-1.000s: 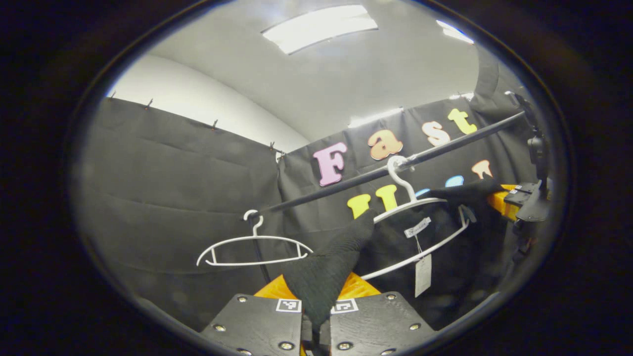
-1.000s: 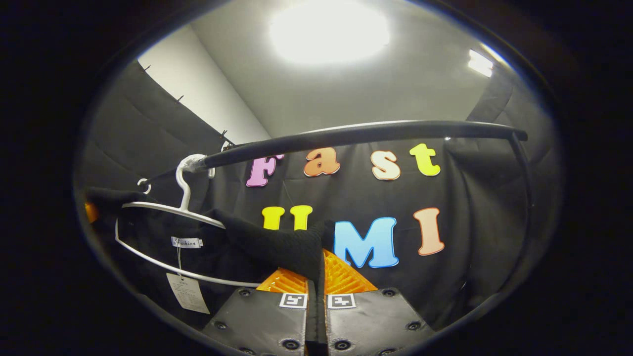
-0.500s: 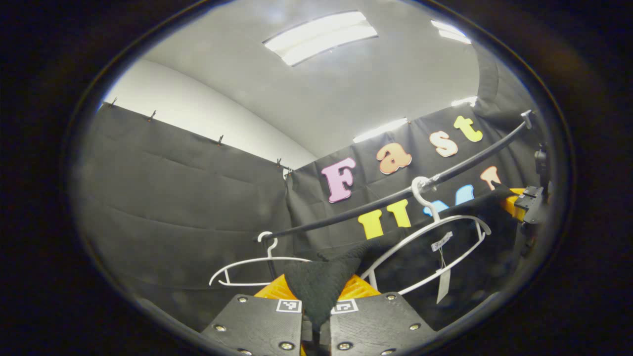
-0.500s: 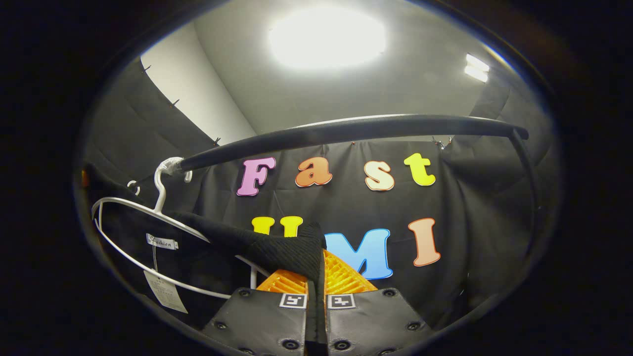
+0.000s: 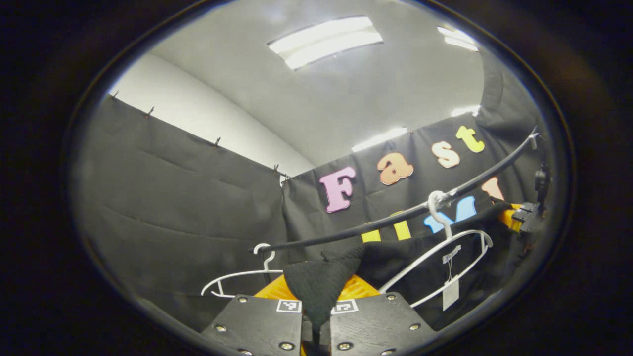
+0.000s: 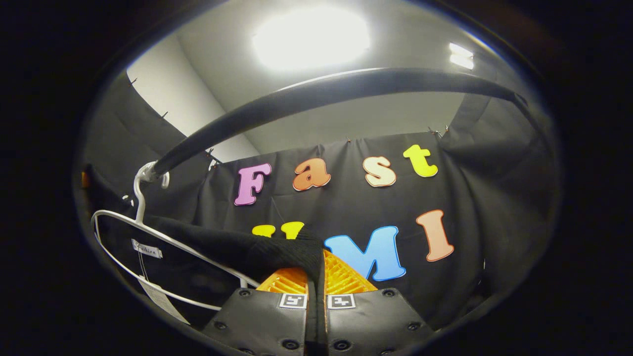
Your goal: Grasp the clothes on the hanger with both hands and then place them into the laundry hamper below.
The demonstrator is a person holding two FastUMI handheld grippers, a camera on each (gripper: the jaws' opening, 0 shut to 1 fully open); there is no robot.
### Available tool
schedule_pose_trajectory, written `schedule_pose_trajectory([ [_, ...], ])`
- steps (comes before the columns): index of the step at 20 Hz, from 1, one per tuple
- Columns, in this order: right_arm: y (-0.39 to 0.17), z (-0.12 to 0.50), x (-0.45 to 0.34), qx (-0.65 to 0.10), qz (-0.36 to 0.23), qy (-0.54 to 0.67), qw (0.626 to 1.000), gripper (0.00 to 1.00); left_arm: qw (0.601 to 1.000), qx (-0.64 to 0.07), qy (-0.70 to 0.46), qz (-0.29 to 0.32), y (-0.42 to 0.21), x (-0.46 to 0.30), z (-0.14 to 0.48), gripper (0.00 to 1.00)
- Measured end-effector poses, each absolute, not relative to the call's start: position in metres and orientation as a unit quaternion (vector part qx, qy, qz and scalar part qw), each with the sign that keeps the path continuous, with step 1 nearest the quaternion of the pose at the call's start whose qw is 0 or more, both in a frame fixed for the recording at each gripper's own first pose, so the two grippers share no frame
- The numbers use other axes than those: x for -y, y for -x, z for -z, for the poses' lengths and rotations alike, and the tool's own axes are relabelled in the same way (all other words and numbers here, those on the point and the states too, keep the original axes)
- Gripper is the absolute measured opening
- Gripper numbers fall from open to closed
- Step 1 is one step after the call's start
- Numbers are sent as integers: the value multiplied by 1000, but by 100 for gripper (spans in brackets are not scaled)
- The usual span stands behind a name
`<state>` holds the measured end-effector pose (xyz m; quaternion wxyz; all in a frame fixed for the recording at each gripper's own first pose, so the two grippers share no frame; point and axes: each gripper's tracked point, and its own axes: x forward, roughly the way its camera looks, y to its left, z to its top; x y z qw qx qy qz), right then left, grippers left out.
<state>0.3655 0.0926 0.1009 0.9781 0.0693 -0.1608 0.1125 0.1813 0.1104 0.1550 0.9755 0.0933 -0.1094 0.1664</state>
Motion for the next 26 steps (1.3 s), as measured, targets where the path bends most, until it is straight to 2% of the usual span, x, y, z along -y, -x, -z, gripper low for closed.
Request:
schedule_pose_trajectory([
  [7, -403, -79, -103, 131, -114, -76, 982, 1, 977, 115, -108, -141, -223, -125, -156, 7],
  [11, -421, -55, -109, 96, -122, -73, 985, 1, 985, 97, -79, -118, -239, -136, -134, 6],
  [17, -427, -16, -114, 45, -137, -67, 987, 1, 992, 57, -43, -99, -255, -145, -89, 7],
  [22, -422, -11, -112, 45, -148, -58, 986, 1, 993, 70, -20, -89, -259, -145, -86, 6],
  [26, -422, -5, -113, 17, -169, -105, 980, 2, 995, 69, 7, -66, -259, -146, -80, 6],
])
